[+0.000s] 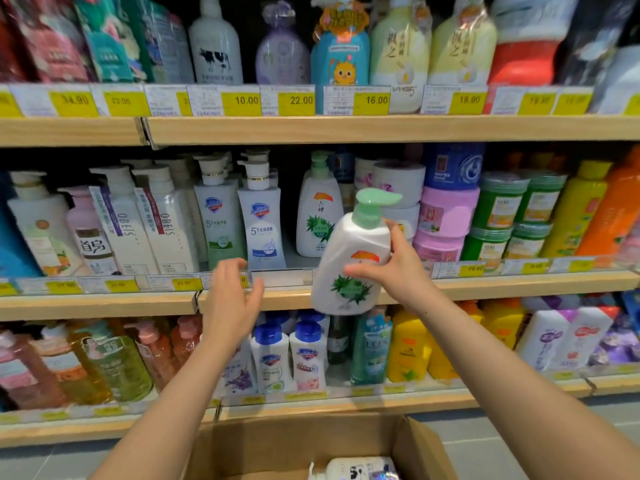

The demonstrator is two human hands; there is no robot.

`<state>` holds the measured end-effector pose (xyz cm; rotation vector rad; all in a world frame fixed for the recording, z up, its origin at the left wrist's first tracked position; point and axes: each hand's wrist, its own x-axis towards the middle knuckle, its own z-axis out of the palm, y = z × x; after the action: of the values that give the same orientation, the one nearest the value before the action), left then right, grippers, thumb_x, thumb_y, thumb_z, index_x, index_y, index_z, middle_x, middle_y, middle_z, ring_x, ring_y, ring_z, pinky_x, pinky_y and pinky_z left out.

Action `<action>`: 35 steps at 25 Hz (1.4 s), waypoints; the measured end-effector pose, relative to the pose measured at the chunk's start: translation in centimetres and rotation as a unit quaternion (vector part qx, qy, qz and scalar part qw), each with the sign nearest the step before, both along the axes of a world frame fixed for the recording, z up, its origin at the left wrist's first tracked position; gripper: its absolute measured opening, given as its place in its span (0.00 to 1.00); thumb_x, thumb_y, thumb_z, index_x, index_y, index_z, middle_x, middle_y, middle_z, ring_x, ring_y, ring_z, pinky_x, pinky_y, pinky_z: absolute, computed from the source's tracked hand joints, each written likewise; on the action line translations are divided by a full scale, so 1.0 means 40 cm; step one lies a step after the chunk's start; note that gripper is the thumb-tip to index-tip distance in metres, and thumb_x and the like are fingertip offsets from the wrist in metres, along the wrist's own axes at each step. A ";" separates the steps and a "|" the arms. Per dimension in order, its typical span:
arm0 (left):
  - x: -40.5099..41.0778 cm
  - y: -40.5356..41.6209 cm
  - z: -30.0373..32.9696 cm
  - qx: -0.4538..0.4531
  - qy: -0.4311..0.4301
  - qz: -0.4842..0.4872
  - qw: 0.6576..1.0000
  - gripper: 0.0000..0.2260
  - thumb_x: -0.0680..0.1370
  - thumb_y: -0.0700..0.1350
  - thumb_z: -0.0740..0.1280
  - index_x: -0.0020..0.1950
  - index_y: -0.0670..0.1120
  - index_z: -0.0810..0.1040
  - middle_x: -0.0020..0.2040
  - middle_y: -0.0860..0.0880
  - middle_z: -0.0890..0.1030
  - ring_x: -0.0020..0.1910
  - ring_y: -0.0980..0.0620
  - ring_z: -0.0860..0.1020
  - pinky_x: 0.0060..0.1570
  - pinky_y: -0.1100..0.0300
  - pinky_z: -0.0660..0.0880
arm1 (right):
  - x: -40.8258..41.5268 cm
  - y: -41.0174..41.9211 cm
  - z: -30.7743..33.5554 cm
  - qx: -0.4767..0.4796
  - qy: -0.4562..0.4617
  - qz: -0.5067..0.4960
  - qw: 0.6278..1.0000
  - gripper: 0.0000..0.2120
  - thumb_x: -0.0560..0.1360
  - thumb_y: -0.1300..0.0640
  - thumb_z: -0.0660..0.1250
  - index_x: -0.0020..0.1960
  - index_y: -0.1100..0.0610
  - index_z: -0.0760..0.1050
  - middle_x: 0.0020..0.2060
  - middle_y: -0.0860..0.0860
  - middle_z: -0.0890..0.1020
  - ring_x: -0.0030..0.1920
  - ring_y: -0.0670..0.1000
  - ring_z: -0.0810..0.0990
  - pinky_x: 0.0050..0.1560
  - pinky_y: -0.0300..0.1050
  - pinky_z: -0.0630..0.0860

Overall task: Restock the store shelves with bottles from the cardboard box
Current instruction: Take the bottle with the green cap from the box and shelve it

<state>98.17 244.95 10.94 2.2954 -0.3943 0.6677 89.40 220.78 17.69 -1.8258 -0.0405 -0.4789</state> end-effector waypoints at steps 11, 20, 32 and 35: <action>0.160 0.015 -0.091 0.142 -0.067 0.043 0.987 0.13 0.69 0.54 0.56 0.41 0.44 0.66 0.39 0.48 0.66 0.41 0.47 0.63 0.54 0.50 0.63 | 0.283 0.004 0.044 -0.109 -0.052 -0.028 0.992 0.39 0.62 0.57 0.79 0.66 0.44 0.63 0.51 0.42 0.79 0.50 0.43 0.79 0.53 0.43 0.76; 0.171 0.011 -0.119 0.142 -0.105 0.057 0.983 0.14 0.68 0.55 0.58 0.43 0.45 0.66 0.40 0.49 0.66 0.43 0.47 0.64 0.60 0.50 0.60 | 0.387 -0.024 0.001 -0.113 0.014 -0.068 0.991 0.36 0.64 0.51 0.77 0.68 0.51 0.66 0.60 0.51 0.75 0.59 0.51 0.74 0.59 0.47 0.72; 0.163 0.007 -0.120 0.125 -0.097 0.052 0.986 0.14 0.69 0.55 0.58 0.43 0.45 0.65 0.40 0.50 0.65 0.43 0.50 0.62 0.62 0.48 0.62 | 0.333 0.052 -0.068 -0.252 0.176 -0.197 0.931 0.26 0.64 0.42 0.75 0.31 0.56 0.61 0.30 0.49 0.68 0.38 0.55 0.73 0.27 0.43 0.61; 0.156 0.008 -0.117 0.128 -0.105 0.046 0.985 0.13 0.69 0.55 0.58 0.42 0.45 0.65 0.40 0.49 0.65 0.43 0.49 0.61 0.59 0.48 0.64 | 0.318 0.062 -0.072 -0.262 0.172 -0.206 0.927 0.26 0.65 0.42 0.74 0.35 0.60 0.63 0.35 0.49 0.71 0.44 0.58 0.76 0.35 0.46 0.68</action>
<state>104.39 245.27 6.24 2.5056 -0.4988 0.9585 102.10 223.25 14.81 -2.4400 0.5113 -0.4579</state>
